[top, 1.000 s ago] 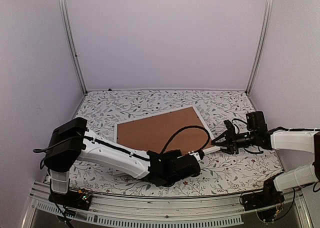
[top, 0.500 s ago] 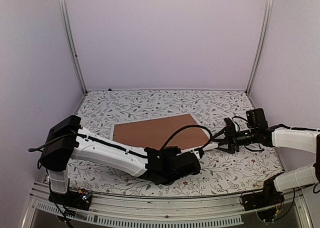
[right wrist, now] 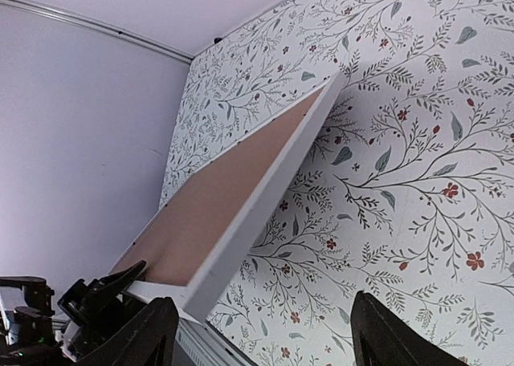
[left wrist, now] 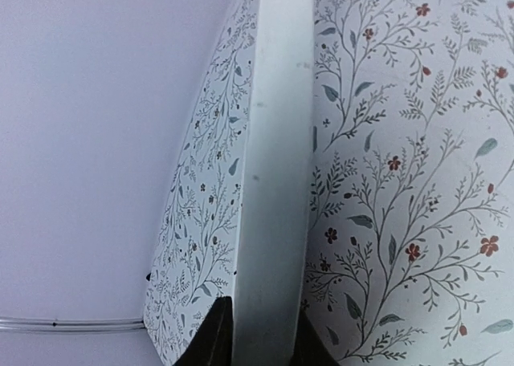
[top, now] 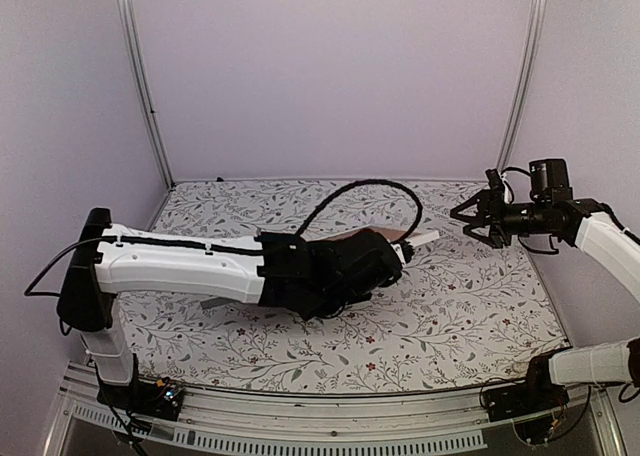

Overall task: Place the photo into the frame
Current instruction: Pass from the right arm to the left, then turn over the photo frame.

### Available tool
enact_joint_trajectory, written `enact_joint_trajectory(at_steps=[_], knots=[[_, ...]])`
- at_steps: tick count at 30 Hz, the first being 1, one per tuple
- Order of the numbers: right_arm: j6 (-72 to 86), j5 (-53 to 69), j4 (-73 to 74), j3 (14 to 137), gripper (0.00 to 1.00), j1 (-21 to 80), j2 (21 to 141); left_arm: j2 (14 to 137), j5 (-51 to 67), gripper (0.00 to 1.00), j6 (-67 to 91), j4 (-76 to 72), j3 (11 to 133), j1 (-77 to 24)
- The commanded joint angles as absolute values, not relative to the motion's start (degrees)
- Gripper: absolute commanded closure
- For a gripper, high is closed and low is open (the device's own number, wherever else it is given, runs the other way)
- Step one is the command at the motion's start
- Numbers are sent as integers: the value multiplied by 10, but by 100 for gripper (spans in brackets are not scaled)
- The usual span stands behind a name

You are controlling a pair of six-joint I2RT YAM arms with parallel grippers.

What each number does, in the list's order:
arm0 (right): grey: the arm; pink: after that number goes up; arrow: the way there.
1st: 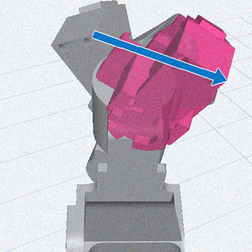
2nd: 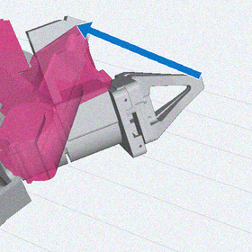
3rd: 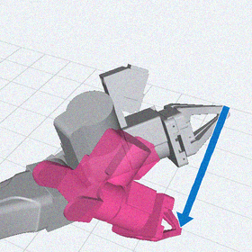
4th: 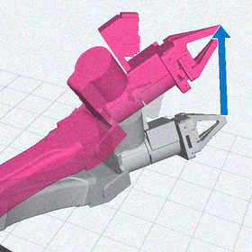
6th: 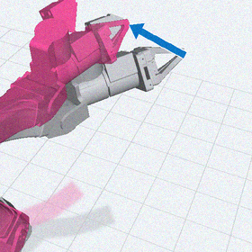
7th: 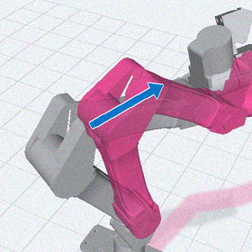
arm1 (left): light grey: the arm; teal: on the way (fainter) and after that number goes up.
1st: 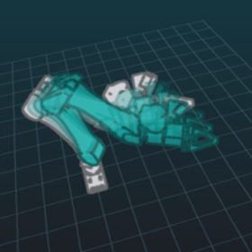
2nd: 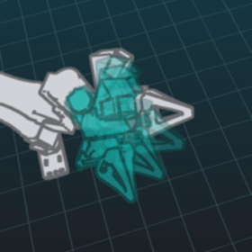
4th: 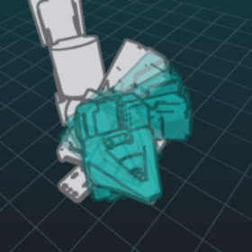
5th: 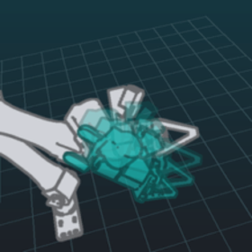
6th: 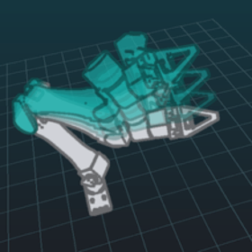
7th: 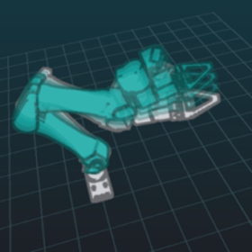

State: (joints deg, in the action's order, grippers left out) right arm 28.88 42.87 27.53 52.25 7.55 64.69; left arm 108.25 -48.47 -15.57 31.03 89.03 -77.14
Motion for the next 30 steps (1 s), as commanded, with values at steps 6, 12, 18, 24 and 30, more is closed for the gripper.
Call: enact_joint_trajectory(at_steps=[6,12,18,24,30], knots=[[224,413,353,597,22,53,657,1068,-452,100,-76,416,1127,-705],[217,416,346,591,22,50,662,1091,-374,100,-23,507,1279,-651],[213,425,341,594,21,49,668,1049,-214,100,48,496,1314,-570],[209,432,335,585,21,48,673,991,-12,100,135,446,1252,-450],[207,442,327,574,21,49,680,950,217,100,233,335,1150,-344]])
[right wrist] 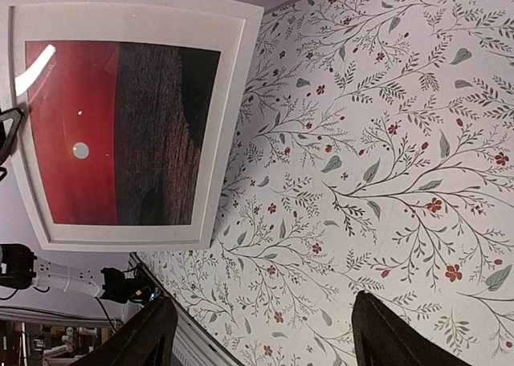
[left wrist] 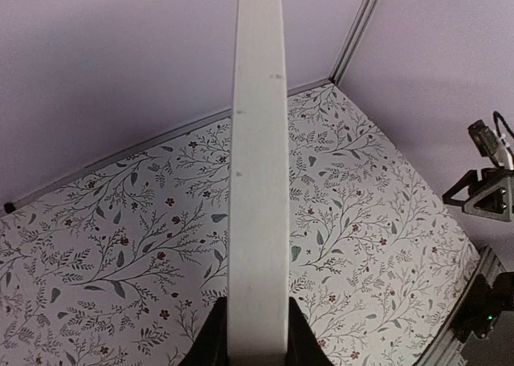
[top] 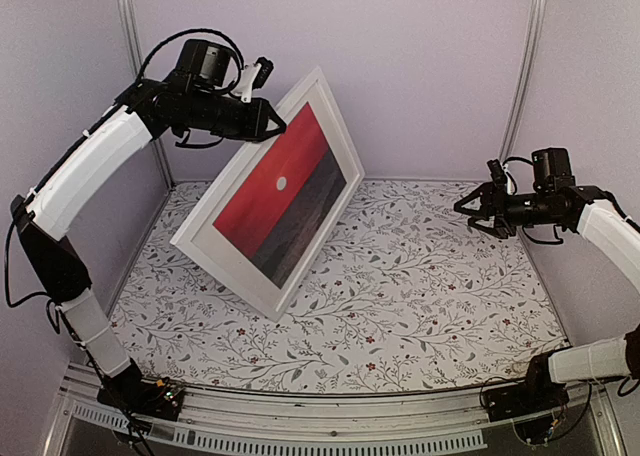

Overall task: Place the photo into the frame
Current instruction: Turn over the photo frame.

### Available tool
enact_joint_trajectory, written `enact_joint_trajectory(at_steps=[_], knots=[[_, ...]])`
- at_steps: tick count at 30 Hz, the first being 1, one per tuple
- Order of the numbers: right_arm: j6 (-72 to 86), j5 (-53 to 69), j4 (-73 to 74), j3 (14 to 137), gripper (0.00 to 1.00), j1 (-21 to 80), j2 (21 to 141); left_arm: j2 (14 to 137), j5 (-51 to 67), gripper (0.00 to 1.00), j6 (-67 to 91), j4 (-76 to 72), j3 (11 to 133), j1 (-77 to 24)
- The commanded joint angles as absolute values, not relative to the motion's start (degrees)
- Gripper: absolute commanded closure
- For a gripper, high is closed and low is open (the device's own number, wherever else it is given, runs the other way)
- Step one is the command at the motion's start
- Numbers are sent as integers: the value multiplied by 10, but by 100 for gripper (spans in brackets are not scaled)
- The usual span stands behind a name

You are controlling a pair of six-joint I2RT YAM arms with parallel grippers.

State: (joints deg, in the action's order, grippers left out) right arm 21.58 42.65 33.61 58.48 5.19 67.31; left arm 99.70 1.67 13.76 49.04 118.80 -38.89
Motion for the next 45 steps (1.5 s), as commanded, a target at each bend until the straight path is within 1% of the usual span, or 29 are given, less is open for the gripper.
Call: enact_joint_trajectory(at_steps=[1,6,9,15,19,25,31,36,45], knots=[[207,443,326,572,21,49,680,946,243,100,251,315,1137,-330],[207,449,313,555,21,48,681,941,320,100,327,224,1087,-284],[211,456,303,543,21,49,684,936,358,100,400,132,1014,-265],[214,456,301,538,21,49,680,934,376,100,521,-74,852,-259],[210,455,305,541,19,49,673,956,382,100,567,-158,791,-260],[208,453,311,540,19,48,675,1002,406,100,623,-236,737,-262],[215,458,291,517,18,48,682,1013,374,100,654,-298,662,-263],[219,460,272,493,18,48,691,1043,381,100,655,-312,651,-266],[219,460,244,460,17,49,700,1111,419,88,618,-277,676,-266]])
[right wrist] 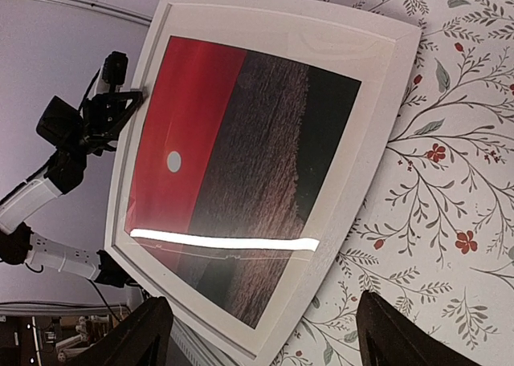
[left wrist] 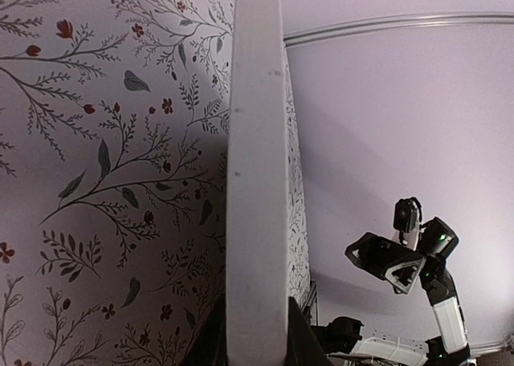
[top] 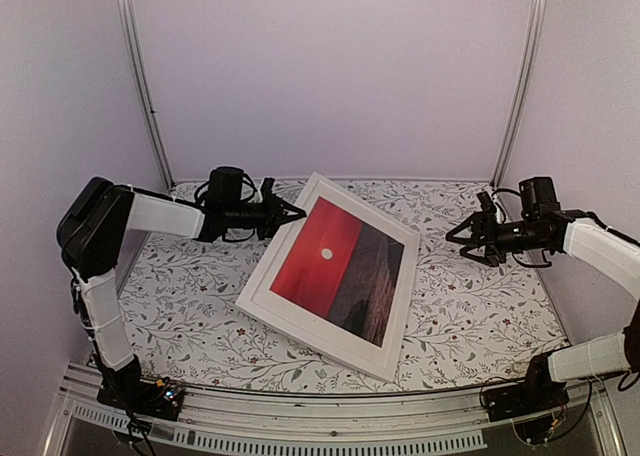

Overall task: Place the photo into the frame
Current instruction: Turn over the photo frame, then place the photo frame at the center of the board.

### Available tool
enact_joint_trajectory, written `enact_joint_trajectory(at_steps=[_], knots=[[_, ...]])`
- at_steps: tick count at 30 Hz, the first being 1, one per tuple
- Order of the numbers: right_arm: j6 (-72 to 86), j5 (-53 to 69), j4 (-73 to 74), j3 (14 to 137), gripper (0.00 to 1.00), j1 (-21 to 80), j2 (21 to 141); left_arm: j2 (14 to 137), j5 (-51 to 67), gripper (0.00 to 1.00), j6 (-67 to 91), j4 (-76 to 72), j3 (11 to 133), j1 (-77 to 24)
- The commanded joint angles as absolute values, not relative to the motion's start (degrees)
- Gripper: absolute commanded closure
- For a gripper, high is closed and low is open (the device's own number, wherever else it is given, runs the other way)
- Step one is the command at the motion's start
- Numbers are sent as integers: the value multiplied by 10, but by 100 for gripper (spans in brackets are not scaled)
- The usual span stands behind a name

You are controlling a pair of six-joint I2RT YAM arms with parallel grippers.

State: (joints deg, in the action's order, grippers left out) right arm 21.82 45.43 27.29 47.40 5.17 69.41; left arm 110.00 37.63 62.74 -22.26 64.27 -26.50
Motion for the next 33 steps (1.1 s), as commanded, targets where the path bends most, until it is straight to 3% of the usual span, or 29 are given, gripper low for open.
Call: enact_joint_trajectory(at_steps=[1,4,11,23,33], knots=[[219,462,240,455,17,49,702,1119,422,86,617,-277,679,-266],[221,465,229,444,17,49,705,1142,434,80,616,-276,685,-265],[220,458,220,430,17,49,708,1164,434,50,584,-242,693,-255],[208,371,219,408,17,49,699,1133,333,18,415,-56,721,-225],[201,307,199,415,15,48,708,1036,166,12,318,60,693,-235]])
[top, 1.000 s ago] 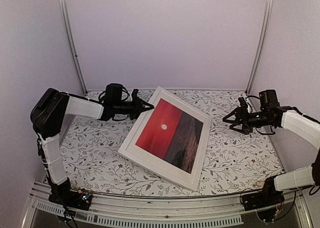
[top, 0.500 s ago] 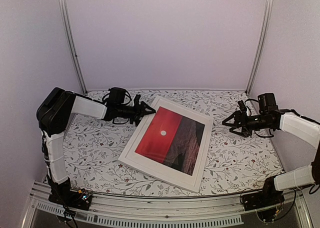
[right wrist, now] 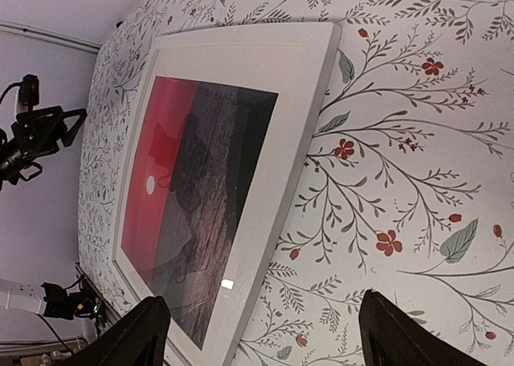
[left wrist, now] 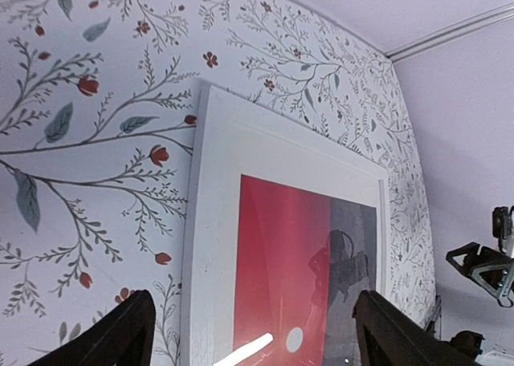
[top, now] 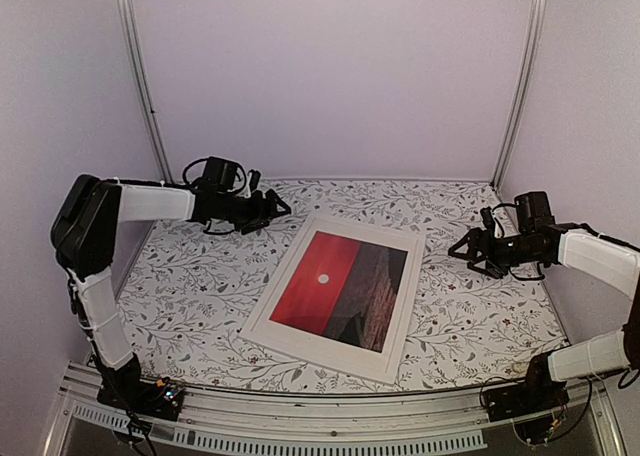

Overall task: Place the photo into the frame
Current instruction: Place the photo frame at the center of the board, then rotate the photo frame at the center of the board.

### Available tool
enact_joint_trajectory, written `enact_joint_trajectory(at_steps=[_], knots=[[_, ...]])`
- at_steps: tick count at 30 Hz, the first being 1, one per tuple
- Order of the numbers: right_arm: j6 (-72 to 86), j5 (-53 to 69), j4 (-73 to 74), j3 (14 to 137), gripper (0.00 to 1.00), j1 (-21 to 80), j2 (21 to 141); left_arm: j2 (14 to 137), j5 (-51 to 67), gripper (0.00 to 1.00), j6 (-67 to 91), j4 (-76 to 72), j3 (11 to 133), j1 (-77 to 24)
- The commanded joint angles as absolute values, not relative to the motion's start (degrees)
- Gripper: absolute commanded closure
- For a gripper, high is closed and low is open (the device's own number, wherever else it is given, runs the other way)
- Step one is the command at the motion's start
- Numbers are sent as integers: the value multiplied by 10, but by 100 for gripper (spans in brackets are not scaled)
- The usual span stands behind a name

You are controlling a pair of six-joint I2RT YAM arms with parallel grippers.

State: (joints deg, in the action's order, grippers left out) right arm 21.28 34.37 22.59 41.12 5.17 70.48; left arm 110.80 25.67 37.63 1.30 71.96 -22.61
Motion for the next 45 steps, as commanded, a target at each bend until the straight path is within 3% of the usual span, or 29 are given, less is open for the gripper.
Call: enact_joint_trajectory(at_steps=[1,11,18,32,39,45], knots=[[201,305,190,417,14,49,713,1017,152,11,313,63,678,-240],[202,280,119,514,1,57,847,801,24,9,349,51,439,-374],[171,238,120,649,1,82,1004,709,2,7,451,36,300,-465],[141,254,174,878,3,121,1253,671,-26,6,546,86,232,-581],[132,265,182,876,6,130,1264,707,-13,6,545,62,240,-582],[126,268,182,868,7,132,1267,648,-37,6,559,111,235,-602]])
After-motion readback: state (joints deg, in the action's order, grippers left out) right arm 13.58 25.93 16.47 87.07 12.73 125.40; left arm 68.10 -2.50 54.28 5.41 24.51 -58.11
